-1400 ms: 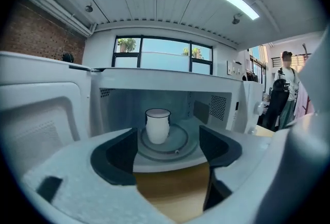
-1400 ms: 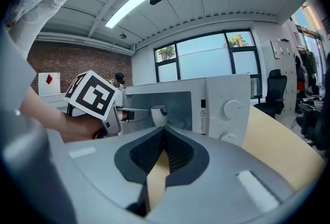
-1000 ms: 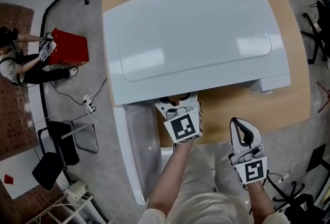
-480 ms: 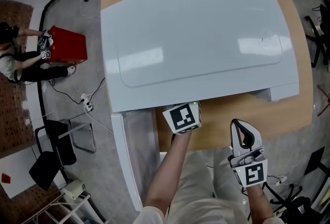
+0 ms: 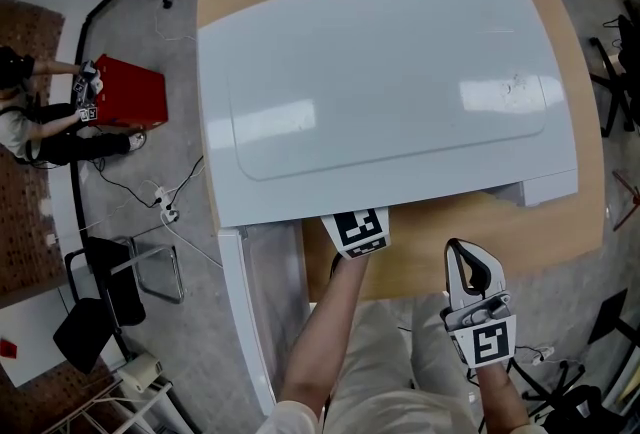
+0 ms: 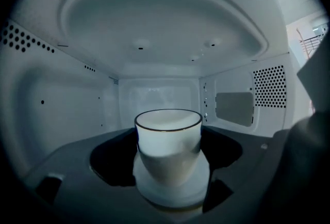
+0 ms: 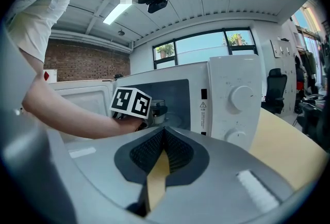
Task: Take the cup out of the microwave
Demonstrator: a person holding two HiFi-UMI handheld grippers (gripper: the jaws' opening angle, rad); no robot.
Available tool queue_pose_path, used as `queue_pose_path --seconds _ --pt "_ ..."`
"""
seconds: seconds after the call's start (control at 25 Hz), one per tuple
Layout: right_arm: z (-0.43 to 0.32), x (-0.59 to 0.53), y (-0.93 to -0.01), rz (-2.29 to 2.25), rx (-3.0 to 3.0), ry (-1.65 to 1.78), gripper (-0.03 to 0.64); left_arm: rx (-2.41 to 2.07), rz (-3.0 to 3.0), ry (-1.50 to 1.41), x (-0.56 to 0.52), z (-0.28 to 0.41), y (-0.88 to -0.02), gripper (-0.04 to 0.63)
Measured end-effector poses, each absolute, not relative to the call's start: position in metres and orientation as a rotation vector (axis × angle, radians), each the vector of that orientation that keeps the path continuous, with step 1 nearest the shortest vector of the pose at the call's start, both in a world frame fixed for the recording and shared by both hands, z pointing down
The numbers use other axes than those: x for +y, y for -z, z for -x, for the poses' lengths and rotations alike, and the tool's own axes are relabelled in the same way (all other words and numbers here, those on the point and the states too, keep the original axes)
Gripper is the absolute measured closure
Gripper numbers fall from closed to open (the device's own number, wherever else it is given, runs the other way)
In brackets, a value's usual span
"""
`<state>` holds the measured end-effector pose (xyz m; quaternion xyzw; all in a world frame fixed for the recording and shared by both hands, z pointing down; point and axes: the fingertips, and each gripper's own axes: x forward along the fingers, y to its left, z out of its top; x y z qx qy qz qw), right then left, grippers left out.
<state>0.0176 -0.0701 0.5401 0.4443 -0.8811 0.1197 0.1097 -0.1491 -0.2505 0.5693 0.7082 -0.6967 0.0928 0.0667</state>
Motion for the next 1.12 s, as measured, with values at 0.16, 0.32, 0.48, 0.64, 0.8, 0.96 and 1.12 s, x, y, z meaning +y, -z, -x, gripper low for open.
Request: queue_pose_path --seconds 0.16,0.32,0.48,0.64,0.8,0.96,1.12 --pt "-0.012 -0.068 -0.535 -1.292 -2.610 -0.339 0.612 -2.087 -2.151 -0.274 -0.248 0.150 -0.569 0.218" --pt "-0.010 -0.067 -0.533 -1.289 -2.610 -0.329 0.612 -2.071 -2.145 -0.278 -0.242 0.150 -0.572 0.218" --pt "-0.007 -0.066 -0.525 -1.296 -2.641 -0.296 0.612 -2.074 -2.142 -0.225 -0.232 0.150 -0.571 0.219" --pt "-0.005 -0.062 -0.523 -1.275 -2.635 -0.297 0.612 -2.086 -2.168 -0.216 -0.225 0.148 -0.552 0.219" --pt "-0.007 -0.058 -0.517 -1.303 -2.628 -0.306 0.611 -2.078 -2.163 -0.243 -0.207 0.142 -0.550 0.218" --pt "-0.006 -0.056 -0.503 -1.328 -2.618 -0.304 0.612 -2.070 -2.148 -0.234 -0.186 0.137 -0.543 0.219" --pt "-0.003 -0.057 -0.486 -1.350 -2.629 -0.289 0.612 -2.093 -2.129 -0.157 -0.166 0.134 -0.529 0.219"
